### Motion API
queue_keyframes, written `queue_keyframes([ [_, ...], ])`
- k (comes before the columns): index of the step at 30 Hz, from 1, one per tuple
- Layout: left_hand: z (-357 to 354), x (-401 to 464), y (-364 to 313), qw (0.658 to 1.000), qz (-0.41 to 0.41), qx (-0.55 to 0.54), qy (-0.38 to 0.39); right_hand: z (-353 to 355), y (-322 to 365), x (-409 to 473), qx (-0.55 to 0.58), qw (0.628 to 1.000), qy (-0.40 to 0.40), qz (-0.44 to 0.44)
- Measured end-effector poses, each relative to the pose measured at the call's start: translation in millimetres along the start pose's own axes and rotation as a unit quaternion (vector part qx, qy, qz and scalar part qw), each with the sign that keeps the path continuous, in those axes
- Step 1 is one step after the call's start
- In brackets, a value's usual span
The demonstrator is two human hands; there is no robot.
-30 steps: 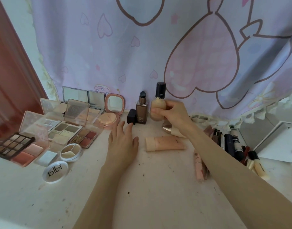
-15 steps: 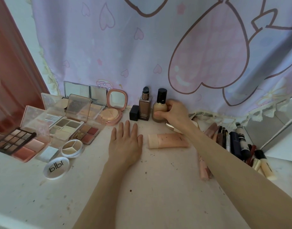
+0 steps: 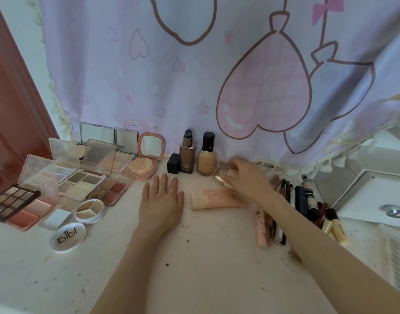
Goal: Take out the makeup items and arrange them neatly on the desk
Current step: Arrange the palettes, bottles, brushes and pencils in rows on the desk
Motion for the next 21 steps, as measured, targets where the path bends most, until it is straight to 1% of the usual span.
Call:
queue_keyframes([
  [2,1,0,0,1.0,-0.001,-0.01,-0.005,-2,-5,-5,-0.083,0.996,0.032,-0.007],
  [3,1,0,0,1.0,-0.001,-0.013,-0.006,-2,-6,-6,-0.106,0.993,0.047,-0.011],
  [8,3,-1,1,1.0,-0.007,-0.017,-0.018,2,-5,-3,-0.135,0.986,0.099,-0.021],
  [10,5,-1,1,0.999,-0.01,-0.024,-0.031,5,-1,-6,-0.132,0.987,0.086,-0.017],
  [12,13,-4,0,0.994,-0.024,-0.066,-0.082,11,4,-15,-0.088,0.996,0.028,0.009],
  [13,20,-7,0,0.985,-0.037,-0.111,-0.128,15,7,-22,-0.025,0.999,-0.003,0.027],
  [14,28,-10,-1,0.969,-0.057,-0.164,-0.176,18,8,-31,0.069,0.997,-0.024,0.038],
  [15,36,-15,-3,0.949,-0.09,-0.214,-0.214,20,9,-39,0.177,0.982,-0.032,0.049],
  [16,42,-20,-9,0.929,-0.136,-0.253,-0.232,20,12,-48,0.276,0.959,-0.023,0.061],
  [17,47,-24,-18,0.91,-0.191,-0.286,-0.23,16,15,-56,0.363,0.929,-0.002,0.075],
  [19,52,-34,-36,0.873,-0.283,-0.348,-0.19,2,23,-69,0.517,0.85,0.054,0.081],
  [20,53,-37,-42,0.857,-0.31,-0.375,-0.17,-6,27,-75,0.582,0.805,0.083,0.08],
  [21,54,-40,-46,0.842,-0.33,-0.396,-0.158,-13,32,-80,0.625,0.769,0.111,0.08],
])
Point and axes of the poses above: each hand's wrist, its own x-axis towards the middle knuckle, its own z-axis out of the back of the hand, y = z × x, the point moved 6 cm from there along x, towards the middle knuckle, and after that the axes turned 15 degrees about y, right-handed, at the moved point
